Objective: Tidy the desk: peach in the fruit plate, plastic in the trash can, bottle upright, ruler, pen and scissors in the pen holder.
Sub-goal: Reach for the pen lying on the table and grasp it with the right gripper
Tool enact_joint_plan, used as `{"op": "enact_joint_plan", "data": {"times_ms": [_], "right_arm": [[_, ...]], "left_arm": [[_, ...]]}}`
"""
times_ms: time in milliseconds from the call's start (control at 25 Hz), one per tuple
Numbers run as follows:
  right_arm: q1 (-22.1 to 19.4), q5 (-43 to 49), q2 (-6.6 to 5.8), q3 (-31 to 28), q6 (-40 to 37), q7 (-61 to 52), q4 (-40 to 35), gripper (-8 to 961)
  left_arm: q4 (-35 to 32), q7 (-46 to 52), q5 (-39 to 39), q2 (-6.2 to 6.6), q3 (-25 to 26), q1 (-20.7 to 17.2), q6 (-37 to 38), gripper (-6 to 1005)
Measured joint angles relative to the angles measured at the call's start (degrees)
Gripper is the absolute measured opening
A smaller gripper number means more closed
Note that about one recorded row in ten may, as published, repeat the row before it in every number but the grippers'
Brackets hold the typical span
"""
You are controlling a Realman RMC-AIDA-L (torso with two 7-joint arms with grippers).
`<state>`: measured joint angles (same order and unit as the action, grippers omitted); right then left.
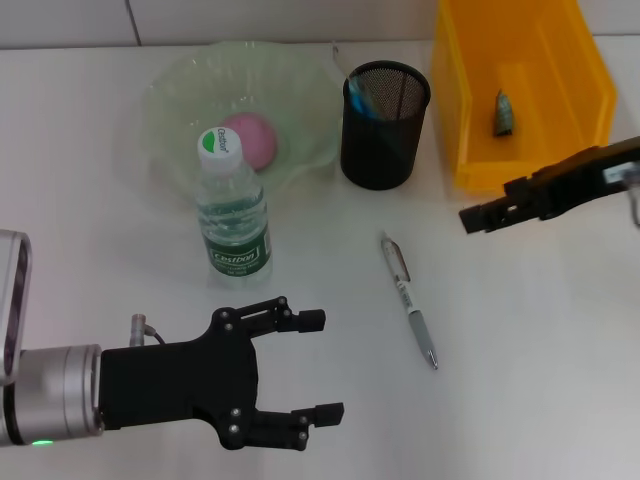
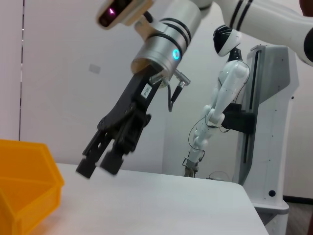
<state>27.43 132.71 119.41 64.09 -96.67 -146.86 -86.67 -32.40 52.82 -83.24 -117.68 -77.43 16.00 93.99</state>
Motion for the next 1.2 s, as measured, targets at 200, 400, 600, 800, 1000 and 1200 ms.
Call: {"op": "enact_joint_plan", "data": {"times_ms": [200, 400, 600, 800, 1000, 1200], "right_arm": [[6.9, 8.5, -0.04, 10.7, 0.7, -7.0, 3.5, 838], [12.5, 13.3, 0.11, 18.6, 5.8, -11.9, 12.6, 839], [14.3, 14.1, 0.14, 22.8, 11.2, -15.9, 16.4, 839], [18.6, 14.2, 0.24, 23.2, 13.9, -17.6, 23.5, 839], [21.2, 14.3, 0.39, 26.5, 16.6, -19.9, 27.9, 839], [22.0, 14.2, 0.39, 27.3, 18.1, -20.6, 29.3, 838]], "left_arm": [[0.1, 0.0, 0.0, -0.13, 0.0, 0.0, 0.0, 873], [-0.1, 0.1, 0.0, -0.15, -0.1, 0.0, 0.1, 873], [-0.1, 0.0, 0.0, -0.04, -0.1, 0.0, 0.1, 873], [-0.1, 0.0, 0.0, -0.01, -0.1, 0.0, 0.1, 873], [-0.1, 0.0, 0.0, 0.00, -0.1, 0.0, 0.1, 873], [-0.1, 0.0, 0.0, 0.00, -0.1, 0.0, 0.1, 873]]}}
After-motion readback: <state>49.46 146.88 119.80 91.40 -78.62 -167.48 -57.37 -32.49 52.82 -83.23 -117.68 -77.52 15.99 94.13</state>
